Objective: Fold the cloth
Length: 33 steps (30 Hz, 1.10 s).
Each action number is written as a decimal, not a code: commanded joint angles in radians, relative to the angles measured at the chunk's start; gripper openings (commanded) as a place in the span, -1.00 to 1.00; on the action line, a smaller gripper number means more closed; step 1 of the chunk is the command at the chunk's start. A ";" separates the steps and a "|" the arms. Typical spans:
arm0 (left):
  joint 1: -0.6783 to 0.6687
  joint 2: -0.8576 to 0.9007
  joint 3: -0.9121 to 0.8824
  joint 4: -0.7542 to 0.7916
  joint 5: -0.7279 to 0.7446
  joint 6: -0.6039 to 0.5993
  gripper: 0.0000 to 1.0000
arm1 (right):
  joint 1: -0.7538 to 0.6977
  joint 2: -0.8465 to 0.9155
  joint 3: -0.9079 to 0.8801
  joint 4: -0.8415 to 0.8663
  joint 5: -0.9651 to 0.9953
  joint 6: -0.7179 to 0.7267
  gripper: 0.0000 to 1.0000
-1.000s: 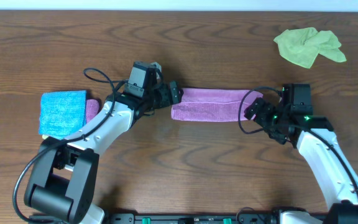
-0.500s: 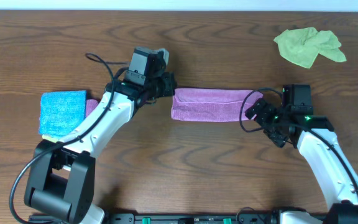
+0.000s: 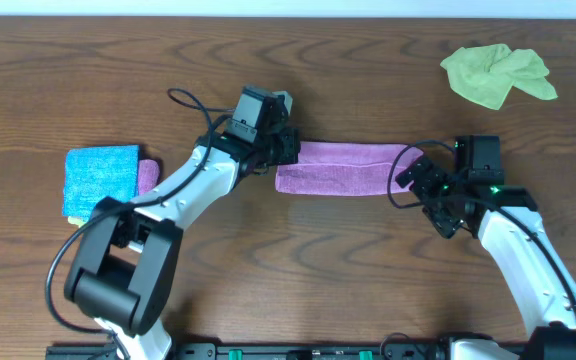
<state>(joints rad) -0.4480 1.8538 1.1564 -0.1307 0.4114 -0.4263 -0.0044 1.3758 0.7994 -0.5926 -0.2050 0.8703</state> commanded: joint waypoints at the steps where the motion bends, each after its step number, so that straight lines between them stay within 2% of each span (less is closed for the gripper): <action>1: 0.002 0.025 0.019 0.001 -0.009 0.004 -0.88 | -0.010 -0.006 0.010 0.010 0.016 0.040 0.98; 19: -0.026 0.121 0.019 -0.014 -0.065 0.012 -0.88 | -0.010 -0.001 -0.104 0.171 0.034 0.121 0.99; 28: -0.026 0.121 0.019 -0.023 -0.082 0.012 -0.89 | -0.010 0.032 -0.215 0.388 0.045 0.122 0.99; 33: -0.026 0.121 0.019 -0.031 -0.085 0.012 -0.89 | -0.010 0.104 -0.220 0.432 0.044 0.124 0.99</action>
<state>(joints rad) -0.4744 1.9694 1.1564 -0.1547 0.3466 -0.4217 -0.0044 1.4433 0.5888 -0.1719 -0.1745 0.9844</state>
